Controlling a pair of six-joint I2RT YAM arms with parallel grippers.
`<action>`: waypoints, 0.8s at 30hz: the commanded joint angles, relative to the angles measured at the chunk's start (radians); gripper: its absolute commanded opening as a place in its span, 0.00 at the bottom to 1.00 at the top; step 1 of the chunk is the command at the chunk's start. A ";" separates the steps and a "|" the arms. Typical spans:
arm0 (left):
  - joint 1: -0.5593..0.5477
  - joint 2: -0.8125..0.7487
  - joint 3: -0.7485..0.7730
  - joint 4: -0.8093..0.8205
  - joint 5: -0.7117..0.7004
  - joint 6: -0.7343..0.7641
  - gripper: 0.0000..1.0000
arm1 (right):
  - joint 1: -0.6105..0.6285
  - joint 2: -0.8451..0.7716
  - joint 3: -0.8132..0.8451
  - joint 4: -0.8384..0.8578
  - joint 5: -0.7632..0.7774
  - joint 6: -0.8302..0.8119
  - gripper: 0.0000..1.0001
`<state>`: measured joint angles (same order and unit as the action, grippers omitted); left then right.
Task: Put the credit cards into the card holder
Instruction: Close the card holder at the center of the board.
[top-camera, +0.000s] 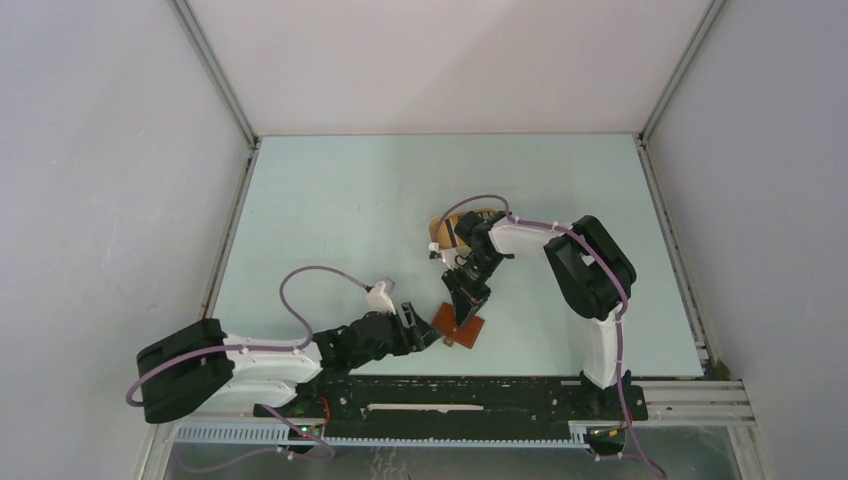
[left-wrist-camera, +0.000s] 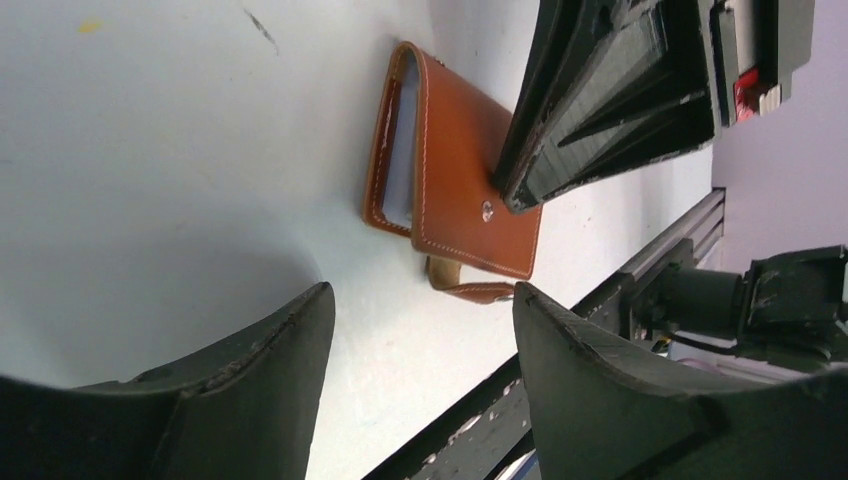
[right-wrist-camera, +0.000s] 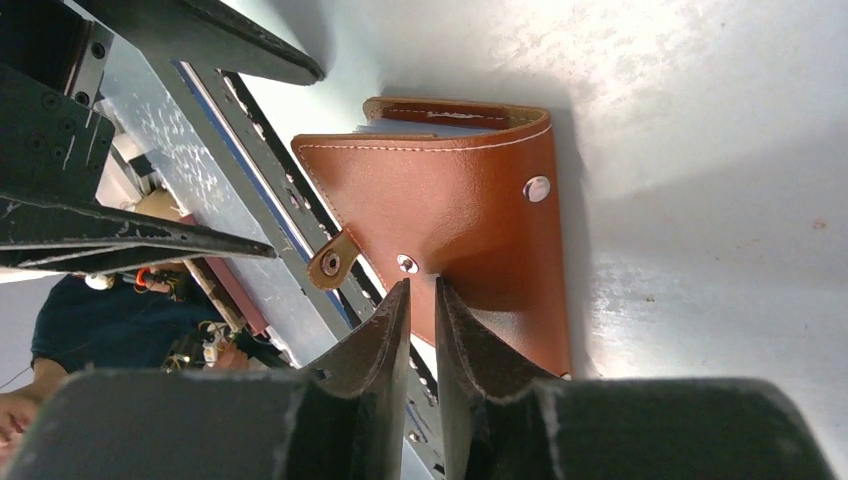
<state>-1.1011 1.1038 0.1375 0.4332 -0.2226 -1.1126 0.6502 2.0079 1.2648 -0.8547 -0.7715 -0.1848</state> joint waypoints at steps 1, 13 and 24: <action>0.017 0.092 0.062 0.027 0.007 -0.074 0.71 | 0.016 -0.026 0.011 0.044 0.086 -0.067 0.24; 0.114 0.305 0.115 0.025 0.076 -0.067 0.37 | 0.000 -0.142 0.017 0.021 0.069 -0.127 0.27; 0.220 0.454 0.426 -0.234 0.203 0.210 0.26 | -0.119 -0.423 -0.030 -0.008 -0.015 -0.292 0.28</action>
<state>-0.9096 1.4940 0.4194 0.4191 -0.0505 -1.0737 0.5667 1.7241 1.2610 -0.8551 -0.7464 -0.3767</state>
